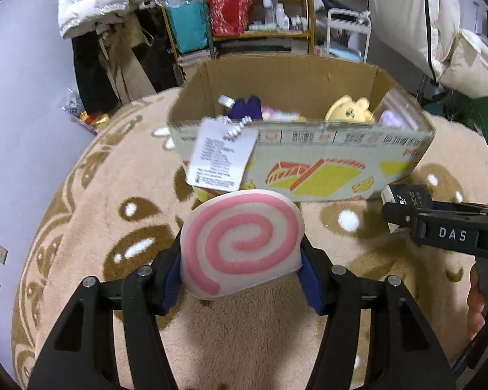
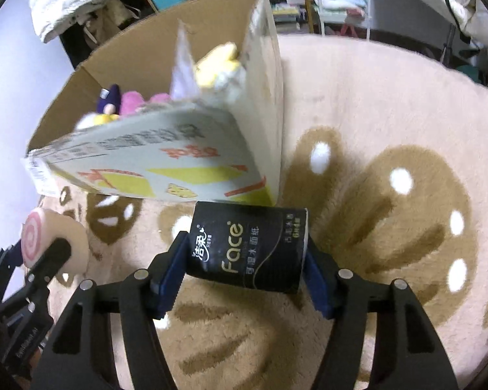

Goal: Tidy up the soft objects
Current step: 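Lift the cake pillow and tissue pack over the box with both grippers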

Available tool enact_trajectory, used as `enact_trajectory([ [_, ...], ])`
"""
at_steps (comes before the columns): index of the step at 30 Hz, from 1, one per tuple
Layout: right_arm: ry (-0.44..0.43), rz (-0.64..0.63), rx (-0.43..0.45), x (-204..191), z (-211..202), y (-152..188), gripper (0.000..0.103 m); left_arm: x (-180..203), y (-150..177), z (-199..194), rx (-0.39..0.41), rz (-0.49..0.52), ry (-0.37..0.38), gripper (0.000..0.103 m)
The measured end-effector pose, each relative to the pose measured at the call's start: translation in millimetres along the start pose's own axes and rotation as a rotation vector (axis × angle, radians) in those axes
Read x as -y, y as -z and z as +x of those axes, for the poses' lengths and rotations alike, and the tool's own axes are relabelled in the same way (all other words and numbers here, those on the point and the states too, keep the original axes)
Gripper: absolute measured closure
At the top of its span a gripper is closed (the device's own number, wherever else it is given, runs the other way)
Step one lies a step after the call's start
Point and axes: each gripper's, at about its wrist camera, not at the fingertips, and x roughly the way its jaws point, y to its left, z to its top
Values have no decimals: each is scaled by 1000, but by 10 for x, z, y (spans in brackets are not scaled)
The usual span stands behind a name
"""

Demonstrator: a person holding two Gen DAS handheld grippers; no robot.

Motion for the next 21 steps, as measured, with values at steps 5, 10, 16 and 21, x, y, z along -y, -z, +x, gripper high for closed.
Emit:
enact_trajectory([
  [5,-40,-47,148,-36,-487,20,34,-35,-20,-394,131,-23,-11,44],
  [10,-79,-77,279,-21,-868,19,34,54,-40,-716,243,7,-30,44],
  [16,-93,-144,402,-66,-1271,-60,34,128,-152,-1013,345,73,-47,44],
  [21,-83,-180,455,-60,-1411,-113,34,50,-294,-1091,404,27,-35,44],
])
